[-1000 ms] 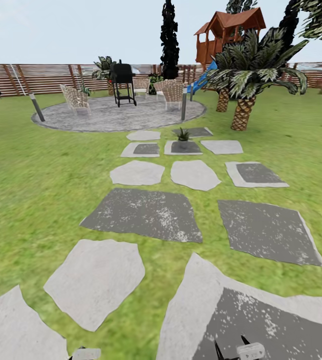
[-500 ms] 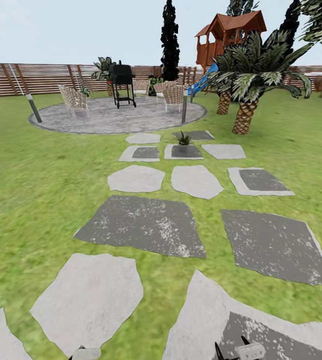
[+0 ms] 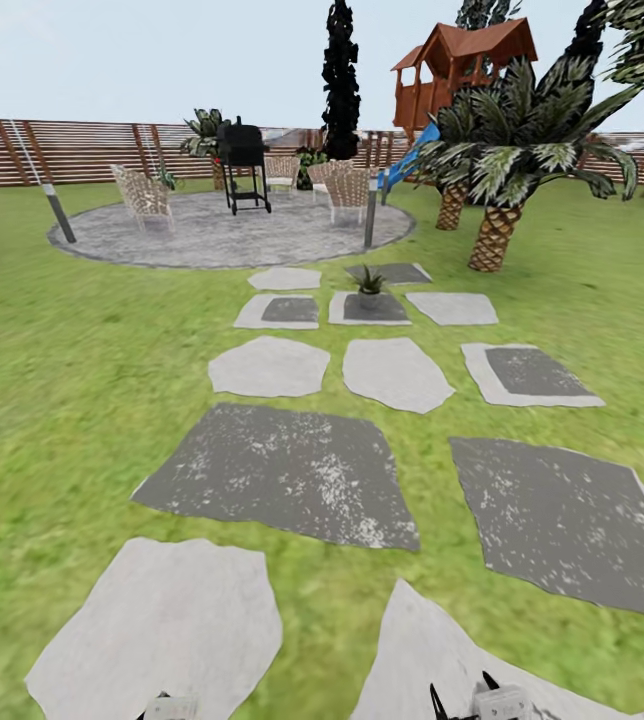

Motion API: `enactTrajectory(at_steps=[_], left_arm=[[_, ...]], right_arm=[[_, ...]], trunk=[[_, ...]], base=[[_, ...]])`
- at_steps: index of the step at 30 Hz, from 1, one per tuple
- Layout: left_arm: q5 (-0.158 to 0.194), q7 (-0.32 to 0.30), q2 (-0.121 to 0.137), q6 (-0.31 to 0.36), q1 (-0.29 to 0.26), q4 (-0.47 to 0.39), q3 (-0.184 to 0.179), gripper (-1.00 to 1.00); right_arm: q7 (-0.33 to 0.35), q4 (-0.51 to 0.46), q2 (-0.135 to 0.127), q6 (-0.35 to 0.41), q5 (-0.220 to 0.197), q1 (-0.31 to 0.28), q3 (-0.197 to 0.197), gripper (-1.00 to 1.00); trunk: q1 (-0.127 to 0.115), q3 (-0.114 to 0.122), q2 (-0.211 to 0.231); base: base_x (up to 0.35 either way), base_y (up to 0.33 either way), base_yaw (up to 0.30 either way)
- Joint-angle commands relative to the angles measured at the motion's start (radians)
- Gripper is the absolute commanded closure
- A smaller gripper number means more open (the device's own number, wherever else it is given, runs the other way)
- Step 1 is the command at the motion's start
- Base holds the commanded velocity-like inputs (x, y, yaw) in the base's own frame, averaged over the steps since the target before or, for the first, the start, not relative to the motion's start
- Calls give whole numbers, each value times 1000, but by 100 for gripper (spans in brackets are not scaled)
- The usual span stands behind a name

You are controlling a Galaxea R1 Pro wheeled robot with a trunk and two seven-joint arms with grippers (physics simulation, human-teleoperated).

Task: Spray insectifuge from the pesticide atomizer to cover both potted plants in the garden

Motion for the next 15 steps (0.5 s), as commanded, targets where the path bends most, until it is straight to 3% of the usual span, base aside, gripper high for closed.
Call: enactTrajectory(at_steps=[1, 15], left_arm=[[1, 2, 0, -3, -1, 1, 0, 100], [2, 2, 0, -4, -1, 1, 0, 100]], right_arm=[[0, 1, -1, -3, 2, -1, 2, -100], [0, 1, -1, -3, 2, -1, 2, -100]], trunk=[[0, -1, 0], [0, -1, 0]], base=[[338, 0, 0], [338, 0, 0]])
